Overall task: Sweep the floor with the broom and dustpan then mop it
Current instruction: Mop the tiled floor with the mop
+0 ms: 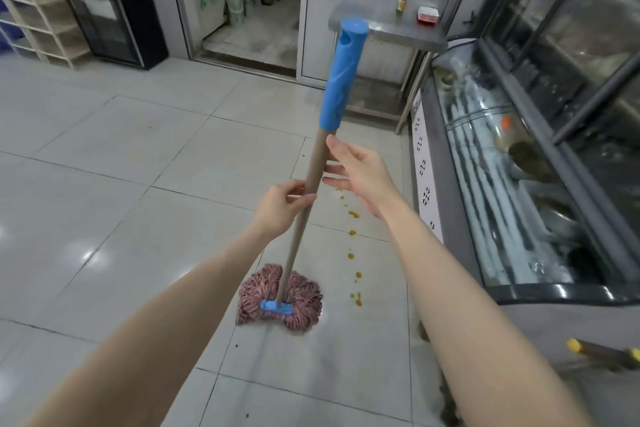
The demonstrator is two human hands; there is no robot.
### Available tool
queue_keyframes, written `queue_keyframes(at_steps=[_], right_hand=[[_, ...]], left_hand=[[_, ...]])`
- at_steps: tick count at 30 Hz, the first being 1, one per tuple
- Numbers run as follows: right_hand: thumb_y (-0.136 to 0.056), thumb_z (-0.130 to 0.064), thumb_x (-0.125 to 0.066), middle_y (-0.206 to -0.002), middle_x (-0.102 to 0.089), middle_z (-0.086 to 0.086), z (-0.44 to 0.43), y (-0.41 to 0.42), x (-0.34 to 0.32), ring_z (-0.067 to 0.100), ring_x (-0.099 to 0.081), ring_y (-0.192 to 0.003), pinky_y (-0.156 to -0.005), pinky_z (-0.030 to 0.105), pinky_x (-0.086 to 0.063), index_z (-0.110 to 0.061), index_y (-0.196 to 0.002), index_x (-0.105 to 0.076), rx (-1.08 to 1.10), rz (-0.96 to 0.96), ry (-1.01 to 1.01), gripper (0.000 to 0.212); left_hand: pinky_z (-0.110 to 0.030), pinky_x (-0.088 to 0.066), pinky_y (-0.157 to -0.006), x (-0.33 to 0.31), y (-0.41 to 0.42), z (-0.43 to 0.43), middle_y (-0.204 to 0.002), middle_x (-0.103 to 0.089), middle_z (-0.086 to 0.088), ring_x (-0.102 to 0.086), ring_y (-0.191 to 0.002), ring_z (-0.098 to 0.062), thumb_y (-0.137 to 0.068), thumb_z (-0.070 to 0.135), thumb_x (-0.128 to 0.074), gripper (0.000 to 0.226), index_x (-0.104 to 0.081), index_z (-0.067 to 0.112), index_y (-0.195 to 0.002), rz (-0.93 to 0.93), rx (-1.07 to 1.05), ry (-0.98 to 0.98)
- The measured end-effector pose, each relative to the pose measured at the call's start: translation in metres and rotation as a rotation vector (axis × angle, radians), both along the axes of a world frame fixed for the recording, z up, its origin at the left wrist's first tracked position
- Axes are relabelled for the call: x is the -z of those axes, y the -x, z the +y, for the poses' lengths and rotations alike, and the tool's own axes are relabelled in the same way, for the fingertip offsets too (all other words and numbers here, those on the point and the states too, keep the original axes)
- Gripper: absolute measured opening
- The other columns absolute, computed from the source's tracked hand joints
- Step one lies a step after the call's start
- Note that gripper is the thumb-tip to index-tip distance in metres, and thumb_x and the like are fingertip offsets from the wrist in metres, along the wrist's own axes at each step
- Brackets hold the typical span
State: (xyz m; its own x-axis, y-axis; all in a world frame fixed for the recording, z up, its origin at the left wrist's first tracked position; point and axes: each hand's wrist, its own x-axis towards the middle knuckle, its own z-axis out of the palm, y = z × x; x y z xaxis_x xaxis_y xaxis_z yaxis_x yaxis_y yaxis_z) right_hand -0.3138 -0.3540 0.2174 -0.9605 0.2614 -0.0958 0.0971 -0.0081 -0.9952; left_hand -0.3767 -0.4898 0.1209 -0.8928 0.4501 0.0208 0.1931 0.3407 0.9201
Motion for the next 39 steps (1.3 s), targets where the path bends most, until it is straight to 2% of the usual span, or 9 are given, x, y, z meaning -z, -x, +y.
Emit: queue_keyframes(at_steps=[6,13,18,23,26,31,34,36,39], right_hand=[[-0.096,-0.04,-0.052,-0.099,-0.071,0.007,-0.013,-0.065,-0.039,0.023,-0.069,-0.093,-0.083,0.039,-0.057,-0.016,-0.098,-0.067,0.023,0.077,0.013,0.028],[-0.096,-0.046,-0.045,-0.105,-0.071,0.01,-0.019,-0.169,-0.068,0.024,-0.07,-0.097,-0.086,0.044,-0.056,-0.011,-0.114,-0.064,0.011,0.145,-0.034,0.044],[-0.097,-0.044,-0.045,-0.107,-0.07,0.015,-0.02,-0.287,-0.052,0.027,-0.067,-0.102,-0.087,0.043,-0.056,-0.014,-0.099,-0.066,-0.067,0.106,-0.039,0.036],[-0.09,-0.039,-0.059,-0.103,-0.068,0.01,-0.015,-0.395,-0.016,0.023,-0.065,-0.102,-0.094,0.041,-0.052,-0.013,-0.095,-0.067,-0.163,0.013,0.027,0.027],[-0.088,-0.03,-0.064,-0.103,-0.067,0.009,-0.016,-0.443,0.0,0.019,-0.063,-0.1,-0.099,0.036,-0.049,-0.011,-0.095,-0.068,-0.209,-0.025,0.084,0.02],[-0.093,-0.017,-0.059,-0.098,-0.07,0.005,-0.019,-0.496,0.019,0.014,-0.066,-0.093,-0.092,0.027,-0.053,-0.014,-0.095,-0.069,-0.257,-0.046,0.11,0.011],[-0.093,-0.02,-0.06,-0.11,-0.068,0.014,-0.016,-0.517,0.03,0.024,-0.064,-0.1,-0.101,0.039,-0.047,-0.011,-0.102,-0.07,-0.259,-0.121,0.173,0.017],[-0.091,-0.023,-0.061,-0.111,-0.066,0.016,-0.018,-0.527,0.036,0.027,-0.063,-0.101,-0.102,0.04,-0.046,-0.007,-0.103,-0.069,-0.272,-0.184,0.261,0.021],[-0.085,-0.031,-0.064,-0.105,-0.064,0.021,-0.024,-0.54,0.042,0.034,-0.063,-0.096,-0.091,0.037,-0.054,-0.002,-0.093,-0.066,-0.206,-0.238,0.441,0.03]], left_hand=[[-0.026,-0.049,-0.085,-0.005,-0.054,-0.008,-0.102,-0.068,-0.006,-0.063,-0.095,-0.017,-0.089,0.02,-0.065,0.027,-0.064,0.004,-0.11,0.004,0.005,0.041],[-0.027,-0.048,-0.082,-0.016,-0.147,-0.012,-0.096,-0.064,0.002,-0.061,-0.093,-0.014,-0.089,0.028,-0.065,0.017,-0.063,0.014,-0.099,0.048,-0.013,0.036],[-0.03,-0.05,-0.084,0.0,-0.256,-0.013,-0.096,-0.067,-0.002,-0.062,-0.09,-0.018,-0.09,0.022,-0.064,0.021,-0.068,0.007,-0.104,0.04,-0.07,0.033],[-0.029,-0.044,-0.073,0.031,-0.357,-0.011,-0.096,-0.065,-0.005,-0.058,-0.083,-0.02,-0.09,0.019,-0.064,0.016,-0.066,0.01,-0.103,-0.011,-0.141,0.074],[-0.029,-0.043,-0.065,0.047,-0.406,-0.017,-0.086,-0.063,-0.007,-0.055,-0.072,-0.022,-0.09,0.011,-0.06,0.014,-0.065,0.011,-0.103,-0.109,-0.193,0.086],[-0.041,-0.049,-0.073,0.05,-0.452,-0.026,-0.088,-0.063,-0.013,-0.058,-0.075,-0.026,-0.093,0.012,-0.05,0.023,-0.062,0.004,-0.111,-0.511,-0.279,-0.227],[-0.031,-0.045,-0.063,0.042,-0.47,-0.028,-0.081,-0.048,-0.011,-0.047,-0.069,-0.021,-0.094,0.03,-0.046,0.027,-0.057,0.006,-0.101,-0.7,-0.255,-0.316],[-0.028,-0.047,-0.061,0.04,-0.48,-0.026,-0.074,-0.056,-0.008,-0.051,-0.063,-0.019,-0.095,0.036,-0.051,0.031,-0.061,0.007,-0.099,-0.733,-0.243,-0.299],[-0.023,-0.054,-0.057,0.046,-0.492,-0.023,-0.092,-0.064,-0.011,-0.061,-0.067,-0.018,-0.09,0.031,-0.062,0.035,-0.062,0.004,-0.113,-0.772,-0.197,-0.278]])
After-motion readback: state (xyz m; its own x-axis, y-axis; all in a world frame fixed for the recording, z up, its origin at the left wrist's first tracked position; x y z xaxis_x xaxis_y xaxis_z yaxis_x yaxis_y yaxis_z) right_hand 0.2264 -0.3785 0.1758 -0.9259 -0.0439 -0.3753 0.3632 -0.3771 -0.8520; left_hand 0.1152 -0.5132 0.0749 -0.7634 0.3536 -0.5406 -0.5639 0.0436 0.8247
